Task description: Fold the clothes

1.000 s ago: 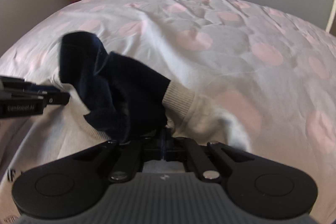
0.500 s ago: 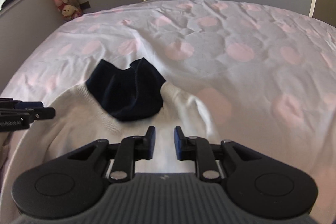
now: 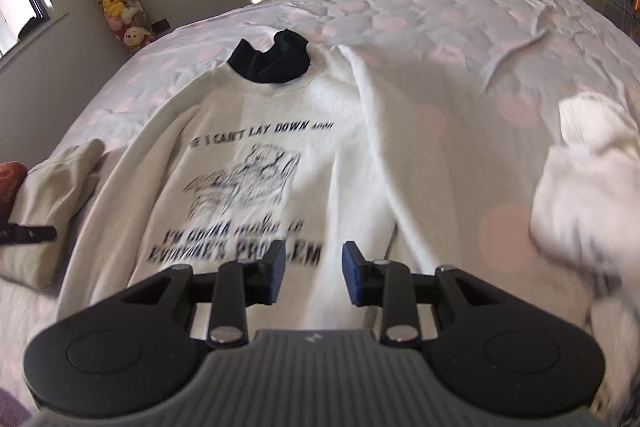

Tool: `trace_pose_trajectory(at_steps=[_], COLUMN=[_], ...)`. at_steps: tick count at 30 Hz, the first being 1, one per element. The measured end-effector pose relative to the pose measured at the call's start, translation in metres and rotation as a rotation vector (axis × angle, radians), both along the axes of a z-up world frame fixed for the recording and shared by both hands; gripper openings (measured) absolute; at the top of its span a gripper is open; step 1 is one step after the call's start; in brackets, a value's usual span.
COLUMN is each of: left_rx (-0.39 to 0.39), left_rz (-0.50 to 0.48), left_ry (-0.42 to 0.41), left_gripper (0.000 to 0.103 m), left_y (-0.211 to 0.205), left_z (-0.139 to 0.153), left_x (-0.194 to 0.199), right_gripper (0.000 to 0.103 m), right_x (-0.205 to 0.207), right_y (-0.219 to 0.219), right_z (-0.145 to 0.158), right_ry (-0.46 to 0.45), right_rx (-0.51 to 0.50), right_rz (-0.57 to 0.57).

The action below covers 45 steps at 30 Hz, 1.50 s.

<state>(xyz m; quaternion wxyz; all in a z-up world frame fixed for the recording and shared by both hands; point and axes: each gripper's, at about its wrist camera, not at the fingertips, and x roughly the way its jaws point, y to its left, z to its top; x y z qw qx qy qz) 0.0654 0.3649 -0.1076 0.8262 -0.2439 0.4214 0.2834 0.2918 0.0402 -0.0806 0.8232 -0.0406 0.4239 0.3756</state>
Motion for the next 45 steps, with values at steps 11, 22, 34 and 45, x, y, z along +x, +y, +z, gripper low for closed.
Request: trace_pose_trajectory(at_steps=[11,22,34,45], left_rx=[-0.072,-0.056,-0.081,0.038], left_rz=[0.104,0.107,0.127,0.214], left_ry=[-0.009,0.019,-0.055,-0.249], left_gripper=[0.048,0.043,0.001,0.001], left_y=[-0.058,-0.076,-0.073,-0.061], left_z=[-0.035,-0.047,-0.046,0.01], left_x=[-0.063,-0.071,-0.083,-0.1], right_gripper=[0.04,0.05,0.053,0.053], right_x=[-0.107,-0.121,-0.138,-0.148], right_y=[-0.063,-0.079,-0.071,-0.06], right_z=[-0.012,-0.023,-0.022,-0.028], right_ry=[-0.128,-0.136,-0.236,-0.289], right_rx=[-0.025,0.004,-0.057,-0.134], right_rz=[-0.038,-0.036,0.003,0.047])
